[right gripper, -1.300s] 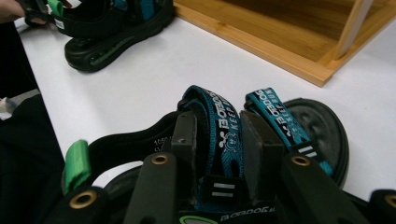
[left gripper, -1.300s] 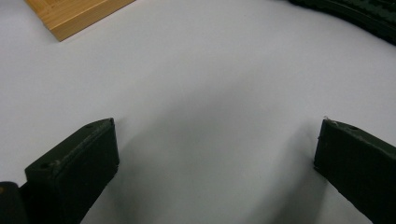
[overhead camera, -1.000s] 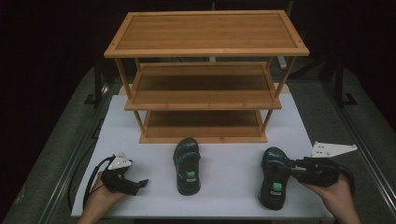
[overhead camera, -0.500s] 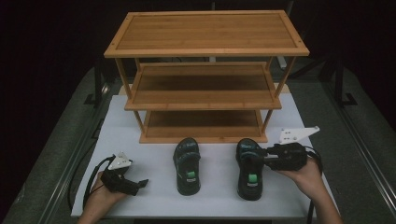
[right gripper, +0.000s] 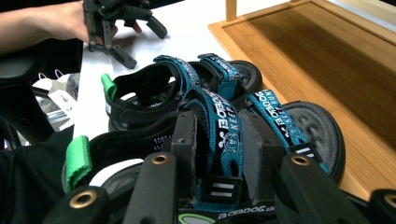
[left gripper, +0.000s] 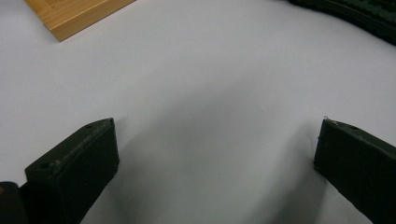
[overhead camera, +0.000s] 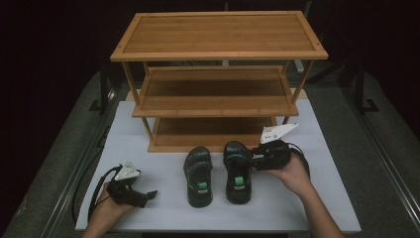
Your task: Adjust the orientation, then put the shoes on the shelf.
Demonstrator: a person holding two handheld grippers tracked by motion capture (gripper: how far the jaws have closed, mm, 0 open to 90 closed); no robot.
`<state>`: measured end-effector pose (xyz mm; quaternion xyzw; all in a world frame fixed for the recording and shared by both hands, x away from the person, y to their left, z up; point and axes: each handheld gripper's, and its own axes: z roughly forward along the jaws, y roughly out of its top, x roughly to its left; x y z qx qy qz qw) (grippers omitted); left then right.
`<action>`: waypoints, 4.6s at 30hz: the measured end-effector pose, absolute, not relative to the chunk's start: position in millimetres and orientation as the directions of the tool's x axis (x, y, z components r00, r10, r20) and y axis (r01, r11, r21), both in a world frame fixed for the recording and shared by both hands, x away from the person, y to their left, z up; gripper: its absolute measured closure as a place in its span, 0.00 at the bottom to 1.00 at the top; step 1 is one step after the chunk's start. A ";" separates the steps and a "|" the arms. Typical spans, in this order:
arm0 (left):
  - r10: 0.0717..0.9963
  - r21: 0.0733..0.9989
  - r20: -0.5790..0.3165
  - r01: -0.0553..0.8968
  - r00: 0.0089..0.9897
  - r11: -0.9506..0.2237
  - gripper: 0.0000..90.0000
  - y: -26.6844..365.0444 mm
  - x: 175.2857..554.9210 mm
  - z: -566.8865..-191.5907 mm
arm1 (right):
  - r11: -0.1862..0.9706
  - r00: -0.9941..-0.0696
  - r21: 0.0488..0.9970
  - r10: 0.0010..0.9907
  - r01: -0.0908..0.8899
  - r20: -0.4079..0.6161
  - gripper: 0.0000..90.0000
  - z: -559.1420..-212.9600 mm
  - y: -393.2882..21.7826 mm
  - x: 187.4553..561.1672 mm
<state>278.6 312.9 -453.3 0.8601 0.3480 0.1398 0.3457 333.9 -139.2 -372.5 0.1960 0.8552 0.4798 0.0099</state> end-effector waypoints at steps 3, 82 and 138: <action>0.695 0.692 0.000 0.502 0.719 -0.519 0.00 312.9 278.6 -453.3 | 0.463 -0.924 0.824 0.339 0.326 0.175 0.76 -374.9 -130.7 336.6; 0.387 0.772 -0.121 0.331 0.914 -0.542 0.70 194.2 322.1 -405.6 | 0.464 -0.885 0.797 0.432 0.385 0.176 0.71 -406.9 -110.1 327.6; 0.504 0.858 -0.041 0.289 0.863 -0.424 0.72 190.4 382.8 -406.2 | 0.354 -0.809 0.867 0.582 0.350 0.089 0.70 -408.6 -103.0 378.4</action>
